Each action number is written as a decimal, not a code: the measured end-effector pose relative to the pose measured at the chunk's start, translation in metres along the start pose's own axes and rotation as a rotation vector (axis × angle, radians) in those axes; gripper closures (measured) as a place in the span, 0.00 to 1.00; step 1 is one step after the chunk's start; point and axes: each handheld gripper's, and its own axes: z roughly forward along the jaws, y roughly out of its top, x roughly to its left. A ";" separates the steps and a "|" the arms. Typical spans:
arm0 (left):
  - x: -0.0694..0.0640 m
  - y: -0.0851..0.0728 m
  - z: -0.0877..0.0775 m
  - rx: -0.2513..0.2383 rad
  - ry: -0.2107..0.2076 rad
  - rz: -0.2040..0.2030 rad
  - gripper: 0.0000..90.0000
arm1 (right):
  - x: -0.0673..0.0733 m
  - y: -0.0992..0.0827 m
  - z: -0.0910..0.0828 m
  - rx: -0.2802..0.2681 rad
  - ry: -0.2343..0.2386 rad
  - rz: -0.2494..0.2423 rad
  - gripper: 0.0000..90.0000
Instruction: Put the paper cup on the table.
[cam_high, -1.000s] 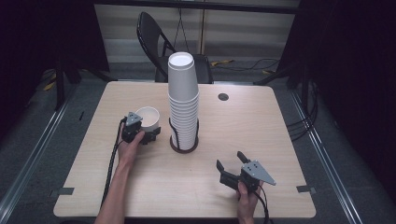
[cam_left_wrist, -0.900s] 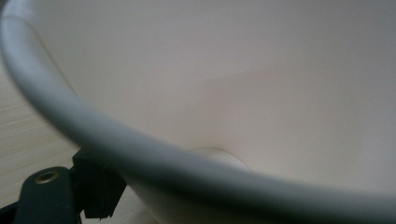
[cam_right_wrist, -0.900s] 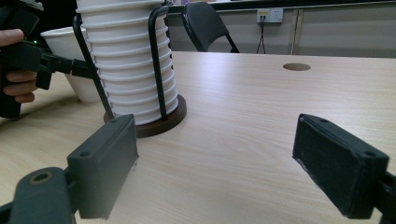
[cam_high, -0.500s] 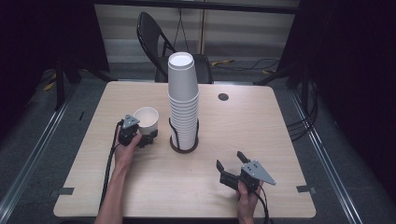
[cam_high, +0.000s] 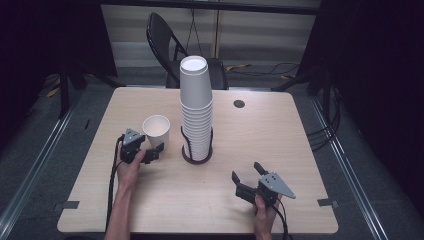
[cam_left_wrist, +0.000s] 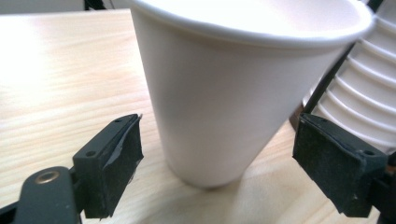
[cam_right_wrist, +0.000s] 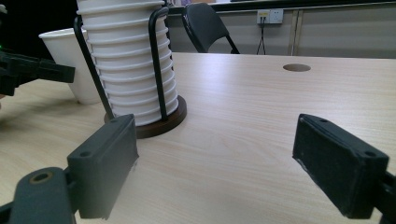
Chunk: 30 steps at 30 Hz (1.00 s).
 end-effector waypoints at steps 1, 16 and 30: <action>-0.001 0.000 -0.004 -0.013 -0.004 0.007 0.17 | 0.000 0.000 0.000 -0.001 0.000 0.000 0.15; -0.039 -0.009 -0.044 -0.139 -0.064 0.057 0.17 | 0.000 0.000 0.000 -0.003 0.002 -0.001 0.15; -0.070 -0.025 -0.068 -0.162 -0.116 0.043 0.17 | 0.000 0.000 0.000 -0.003 0.002 -0.005 0.15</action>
